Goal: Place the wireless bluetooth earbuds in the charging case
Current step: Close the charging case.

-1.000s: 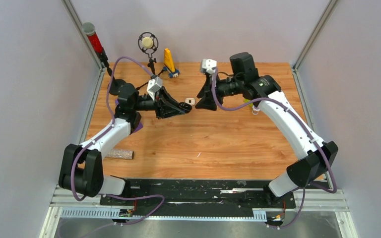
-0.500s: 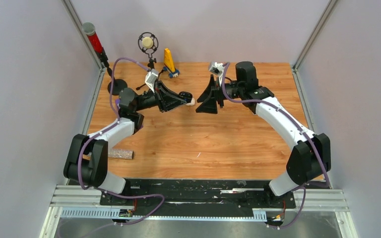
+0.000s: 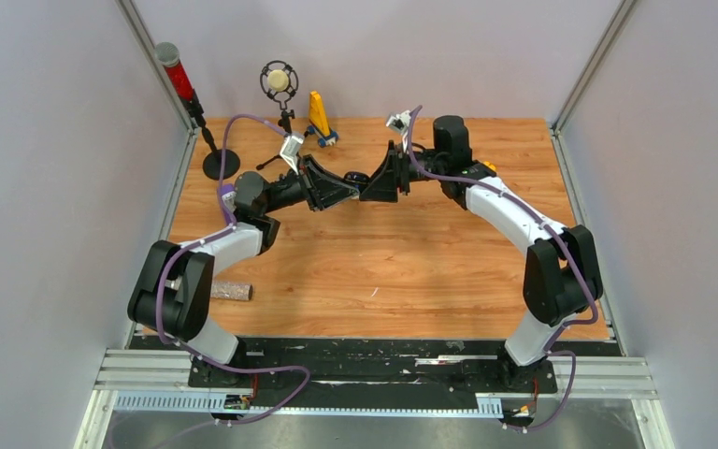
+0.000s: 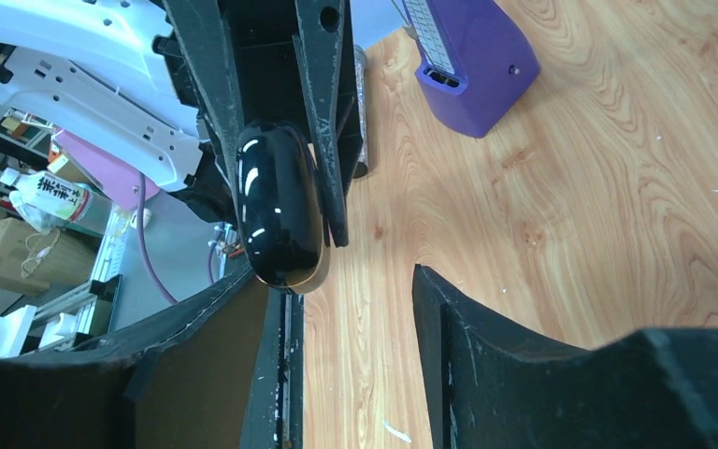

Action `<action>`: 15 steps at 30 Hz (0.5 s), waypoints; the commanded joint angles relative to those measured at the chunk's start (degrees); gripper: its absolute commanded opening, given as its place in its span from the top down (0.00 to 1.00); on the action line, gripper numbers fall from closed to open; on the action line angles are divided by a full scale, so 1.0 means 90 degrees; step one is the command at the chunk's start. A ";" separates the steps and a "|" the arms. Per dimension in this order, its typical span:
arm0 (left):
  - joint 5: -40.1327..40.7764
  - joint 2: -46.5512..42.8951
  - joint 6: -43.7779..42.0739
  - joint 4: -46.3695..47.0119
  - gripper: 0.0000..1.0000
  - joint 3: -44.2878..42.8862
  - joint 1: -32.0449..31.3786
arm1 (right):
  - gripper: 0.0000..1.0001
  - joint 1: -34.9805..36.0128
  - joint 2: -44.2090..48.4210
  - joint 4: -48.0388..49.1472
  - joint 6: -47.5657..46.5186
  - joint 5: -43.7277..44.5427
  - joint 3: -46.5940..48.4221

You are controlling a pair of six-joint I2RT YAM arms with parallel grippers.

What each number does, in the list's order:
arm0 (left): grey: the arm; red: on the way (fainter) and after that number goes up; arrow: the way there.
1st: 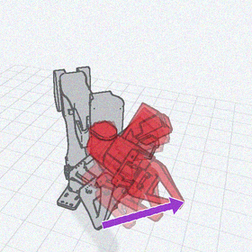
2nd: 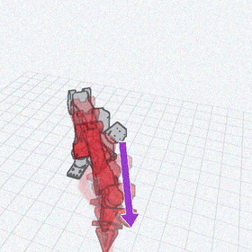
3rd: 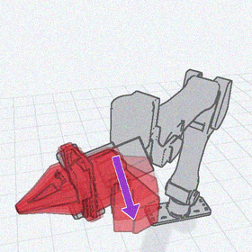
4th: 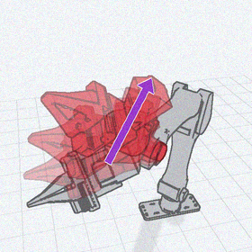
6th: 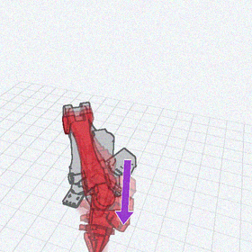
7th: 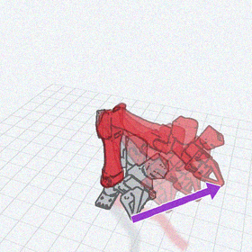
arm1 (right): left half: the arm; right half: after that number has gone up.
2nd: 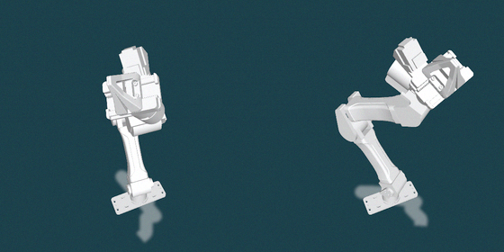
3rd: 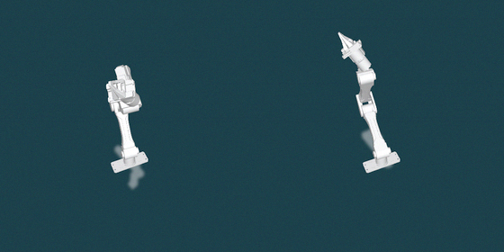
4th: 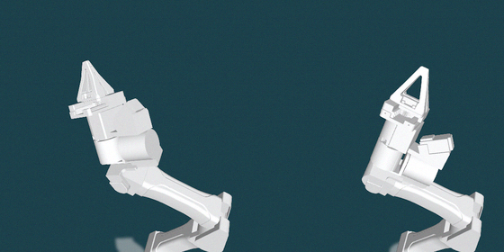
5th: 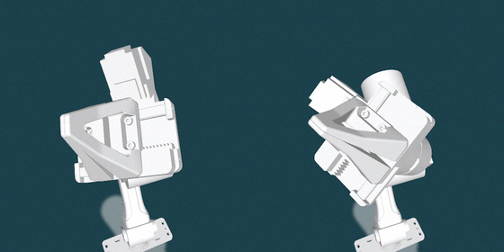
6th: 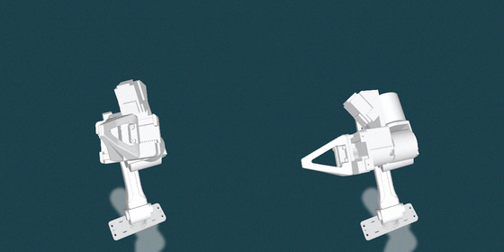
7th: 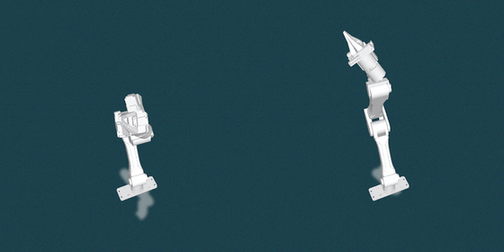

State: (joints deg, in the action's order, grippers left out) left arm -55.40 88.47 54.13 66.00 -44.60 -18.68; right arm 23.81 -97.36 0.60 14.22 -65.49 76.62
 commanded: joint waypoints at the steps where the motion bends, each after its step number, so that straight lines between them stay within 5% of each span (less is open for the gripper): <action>1: 0.0116 0.0028 0.0086 0.0422 1.00 -0.0024 -0.0066 | 0.41 -0.0047 0.0095 0.0818 0.0488 -0.0160 0.0025; 15: 0.0100 0.0194 0.0001 0.0364 1.00 -0.0088 -0.0155 | 0.48 -0.0363 0.0041 0.2759 0.1969 -0.0896 -0.0504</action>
State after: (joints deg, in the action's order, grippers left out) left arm -54.54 90.11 54.57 67.09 -44.62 -19.55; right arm 20.40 -97.43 17.98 27.64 -70.76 71.96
